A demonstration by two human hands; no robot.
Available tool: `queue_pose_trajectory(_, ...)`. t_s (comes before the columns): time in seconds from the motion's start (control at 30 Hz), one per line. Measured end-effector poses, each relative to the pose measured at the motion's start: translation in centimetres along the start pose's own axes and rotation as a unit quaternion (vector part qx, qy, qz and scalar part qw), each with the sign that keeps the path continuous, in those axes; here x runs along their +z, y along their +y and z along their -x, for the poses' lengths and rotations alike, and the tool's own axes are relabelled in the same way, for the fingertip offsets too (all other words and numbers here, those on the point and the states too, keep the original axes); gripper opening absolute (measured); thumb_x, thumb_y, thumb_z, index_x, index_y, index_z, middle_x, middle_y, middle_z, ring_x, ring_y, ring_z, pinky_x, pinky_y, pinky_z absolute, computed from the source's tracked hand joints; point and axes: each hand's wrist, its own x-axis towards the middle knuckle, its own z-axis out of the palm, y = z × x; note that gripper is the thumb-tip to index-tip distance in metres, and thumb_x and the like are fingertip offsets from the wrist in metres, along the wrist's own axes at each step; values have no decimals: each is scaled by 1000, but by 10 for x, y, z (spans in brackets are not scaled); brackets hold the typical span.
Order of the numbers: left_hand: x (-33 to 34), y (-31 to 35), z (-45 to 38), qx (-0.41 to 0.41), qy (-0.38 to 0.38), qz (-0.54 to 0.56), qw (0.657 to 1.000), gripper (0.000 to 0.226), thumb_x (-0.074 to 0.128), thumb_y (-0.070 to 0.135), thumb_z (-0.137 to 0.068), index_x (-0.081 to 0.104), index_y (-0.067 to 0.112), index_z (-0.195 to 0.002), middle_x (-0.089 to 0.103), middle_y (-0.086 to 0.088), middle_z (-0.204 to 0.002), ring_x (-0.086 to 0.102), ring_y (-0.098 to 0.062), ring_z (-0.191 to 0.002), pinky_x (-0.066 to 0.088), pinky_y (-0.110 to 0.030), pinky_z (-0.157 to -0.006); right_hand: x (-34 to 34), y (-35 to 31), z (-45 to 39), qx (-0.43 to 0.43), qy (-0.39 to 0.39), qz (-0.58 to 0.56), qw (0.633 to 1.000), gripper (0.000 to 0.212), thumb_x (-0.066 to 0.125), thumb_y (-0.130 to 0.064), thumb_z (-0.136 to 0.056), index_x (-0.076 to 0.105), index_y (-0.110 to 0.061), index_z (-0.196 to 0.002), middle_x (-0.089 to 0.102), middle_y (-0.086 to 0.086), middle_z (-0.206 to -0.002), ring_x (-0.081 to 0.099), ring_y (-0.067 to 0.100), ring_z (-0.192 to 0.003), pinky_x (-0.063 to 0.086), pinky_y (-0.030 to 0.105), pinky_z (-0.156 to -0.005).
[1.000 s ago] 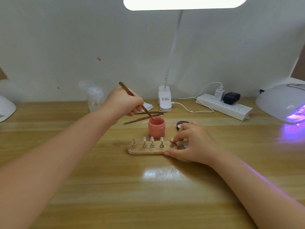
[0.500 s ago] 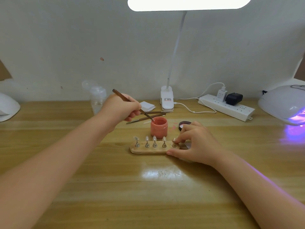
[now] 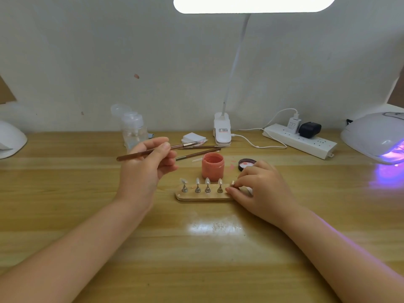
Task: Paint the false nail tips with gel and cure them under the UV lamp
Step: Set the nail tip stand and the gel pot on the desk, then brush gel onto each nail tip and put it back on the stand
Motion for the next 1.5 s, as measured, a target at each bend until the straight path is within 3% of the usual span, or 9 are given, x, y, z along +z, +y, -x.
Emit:
queue_pose_trajectory(0.13,1,-2,8,47,-25,-26,998,10,62,8,-92,70,11,-93,71,-5,-74,67,-16,-69,56,-25,-62,3,1,0,33,-11,-13,999,15,73,-35,-83,78,-20,-82,70,-3,-84,56,23,-94,42,37,-85)
queue_pose_trajectory(0.3,5,-6,25,128,-70,-123,982,17,64,28,-85,71,20,-98,74,-2,-82,70,-18,-72,57,-26,-68,3,-4,0,-33,55,26,998,9,74,-14,-82,73,-10,-74,68,4,-76,60,29,-76,49,39,-66)
queue_pose_trajectory(0.47,8,-6,39,191,-105,-171,961,11,67,32,-88,70,31,-98,72,0,-88,69,-20,-81,57,-30,-72,0,-5,-5,100,119,-192,969,8,72,-17,-85,74,-12,-91,69,-5,-76,59,3,-66,46,19,-66)
queue_pose_trajectory(0.6,11,-7,49,238,-160,-216,933,18,55,34,-90,69,35,-101,70,4,-91,66,-24,-89,54,-40,-79,3,-5,-6,180,126,-326,920,10,75,-17,-82,73,-23,-89,73,-9,-81,67,7,-77,52,19,-74)
queue_pose_trajectory(0.73,14,-11,54,291,-180,-282,896,24,49,25,-93,67,19,-108,67,7,-91,65,-12,-90,47,-22,-80,7,-7,-5,173,133,-352,910,20,75,-12,-82,72,-31,-87,72,-13,-83,67,5,-79,51,17,-74)
queue_pose_trajectory(0.87,15,-13,57,296,-188,-307,885,28,49,23,-92,65,14,-113,67,11,-96,64,-5,-92,43,-12,-80,13,-12,-5,162,147,-345,913,24,72,-12,-85,68,-35,-92,71,-7,-79,63,13,-70,52,29,-68)
queue_pose_trajectory(1.03,14,-14,57,259,-162,-281,910,19,48,31,-90,59,33,-105,68,9,-94,66,-12,-93,49,-19,-78,14,-12,-4,145,150,-342,916,28,70,-16,-87,64,-30,-111,66,-8,-71,58,7,-62,44,15,-58)
queue_pose_trajectory(1.27,14,-16,57,262,-165,-280,909,18,48,31,-90,58,34,-105,68,9,-94,66,-12,-92,50,-20,-79,15,-13,-4,141,154,-342,916,24,70,-13,-87,65,-30,-103,64,-10,-69,58,8,-63,49,28,-62)
queue_pose_trajectory(1.5,16,-12,60,282,-184,-284,898,23,51,25,-89,57,32,-110,68,16,-96,65,-3,-94,46,-11,-80,13,-14,-4,138,155,-321,924,21,74,-13,-83,68,-33,-85,70,-14,-79,65,8,-75,53,26,-71)
